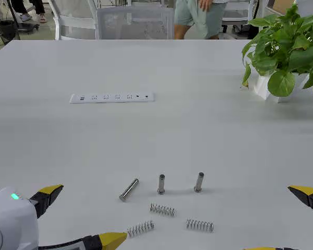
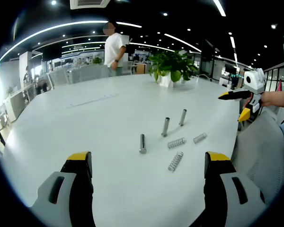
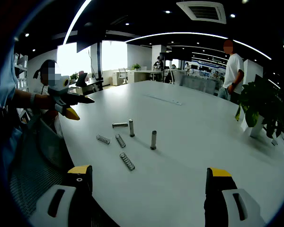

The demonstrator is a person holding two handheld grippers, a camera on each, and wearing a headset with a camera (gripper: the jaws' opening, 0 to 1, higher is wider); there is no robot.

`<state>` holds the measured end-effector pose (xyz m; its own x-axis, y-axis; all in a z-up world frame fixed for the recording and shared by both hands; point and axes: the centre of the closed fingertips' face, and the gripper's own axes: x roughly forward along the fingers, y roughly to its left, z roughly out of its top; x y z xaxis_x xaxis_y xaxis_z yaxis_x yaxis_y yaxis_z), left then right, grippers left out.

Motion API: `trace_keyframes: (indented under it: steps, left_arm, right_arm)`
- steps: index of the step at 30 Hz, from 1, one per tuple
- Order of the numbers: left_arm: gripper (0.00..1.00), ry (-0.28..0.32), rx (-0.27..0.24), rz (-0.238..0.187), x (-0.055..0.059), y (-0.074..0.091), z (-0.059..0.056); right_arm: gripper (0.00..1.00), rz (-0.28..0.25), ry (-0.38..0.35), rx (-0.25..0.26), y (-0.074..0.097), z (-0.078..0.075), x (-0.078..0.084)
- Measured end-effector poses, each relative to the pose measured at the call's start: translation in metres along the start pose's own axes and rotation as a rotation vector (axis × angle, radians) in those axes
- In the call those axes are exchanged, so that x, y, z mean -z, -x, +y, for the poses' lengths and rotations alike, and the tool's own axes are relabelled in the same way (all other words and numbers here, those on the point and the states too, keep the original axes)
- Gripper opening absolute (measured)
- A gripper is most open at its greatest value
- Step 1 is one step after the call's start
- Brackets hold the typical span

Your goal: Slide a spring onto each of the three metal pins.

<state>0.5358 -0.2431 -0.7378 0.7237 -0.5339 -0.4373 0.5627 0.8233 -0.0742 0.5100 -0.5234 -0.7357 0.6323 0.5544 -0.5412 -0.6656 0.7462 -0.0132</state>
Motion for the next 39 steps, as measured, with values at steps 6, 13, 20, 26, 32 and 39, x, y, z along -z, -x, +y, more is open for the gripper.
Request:
trace_keyframes:
  steps: [6, 13, 20, 26, 32, 39]
  left_arm:
    - [0.98, 0.0, 0.001, 0.015, 0.004, -0.001, 0.0]
    - [0.98, 0.003, 0.002, 0.039, 0.011, -0.001, 0.002]
    - [0.98, -0.001, 0.001, 0.054, 0.014, 0.0, 0.003]
    - [0.96, -0.008, 0.008, 0.066, 0.014, 0.0, 0.005]
    - [0.93, -0.025, 0.026, 0.071, 0.01, -0.003, 0.004]
    - [0.91, -0.055, 0.049, 0.121, 0.018, -0.007, 0.005]
  right_arm:
    - [0.99, 0.005, 0.002, -0.004, 0.0, -0.002, 0.001]
    - [0.99, 0.011, 0.0, -0.013, -0.002, 0.0, 0.003]
    - [0.99, 0.015, 0.002, -0.022, -0.003, 0.002, 0.005]
    - [0.99, 0.023, 0.009, -0.024, -0.003, 0.001, 0.007]
    - [0.99, 0.025, 0.008, -0.028, -0.003, 0.001, 0.008]
    - [0.99, 0.026, 0.003, -0.03, -0.004, 0.003, 0.01]
